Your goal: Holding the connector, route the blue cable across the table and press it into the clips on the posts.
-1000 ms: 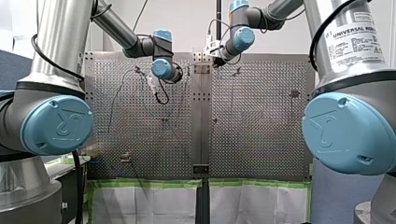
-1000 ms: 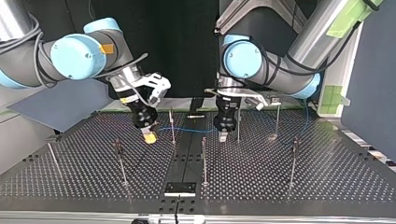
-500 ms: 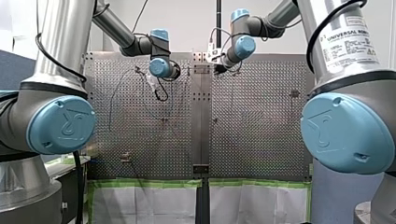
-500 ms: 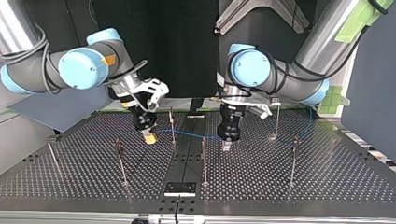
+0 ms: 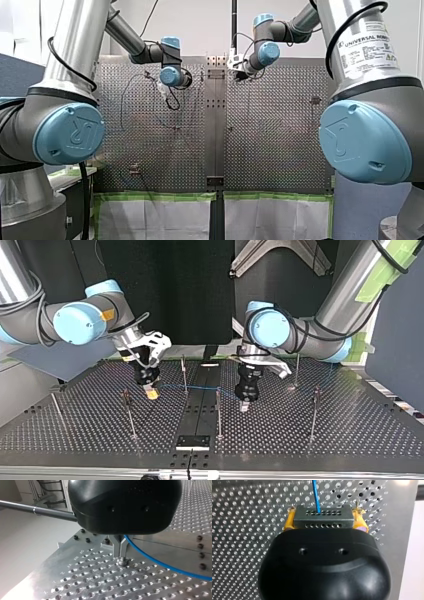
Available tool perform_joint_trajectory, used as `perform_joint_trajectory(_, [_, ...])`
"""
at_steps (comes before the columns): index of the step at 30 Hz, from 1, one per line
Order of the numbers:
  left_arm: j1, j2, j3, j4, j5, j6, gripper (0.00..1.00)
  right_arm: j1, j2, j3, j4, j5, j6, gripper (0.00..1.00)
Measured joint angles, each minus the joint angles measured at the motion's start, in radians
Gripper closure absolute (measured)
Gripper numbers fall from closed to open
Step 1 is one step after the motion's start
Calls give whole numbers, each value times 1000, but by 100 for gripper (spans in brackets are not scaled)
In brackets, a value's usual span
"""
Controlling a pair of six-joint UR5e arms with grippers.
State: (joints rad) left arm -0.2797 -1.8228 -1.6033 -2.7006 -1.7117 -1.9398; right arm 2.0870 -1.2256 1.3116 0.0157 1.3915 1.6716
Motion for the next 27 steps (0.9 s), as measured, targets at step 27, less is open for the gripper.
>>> perform_joint_trajectory(27, [88, -57, 94, -80, 57, -2, 100, -17, 62, -71, -2, -11, -24, 100])
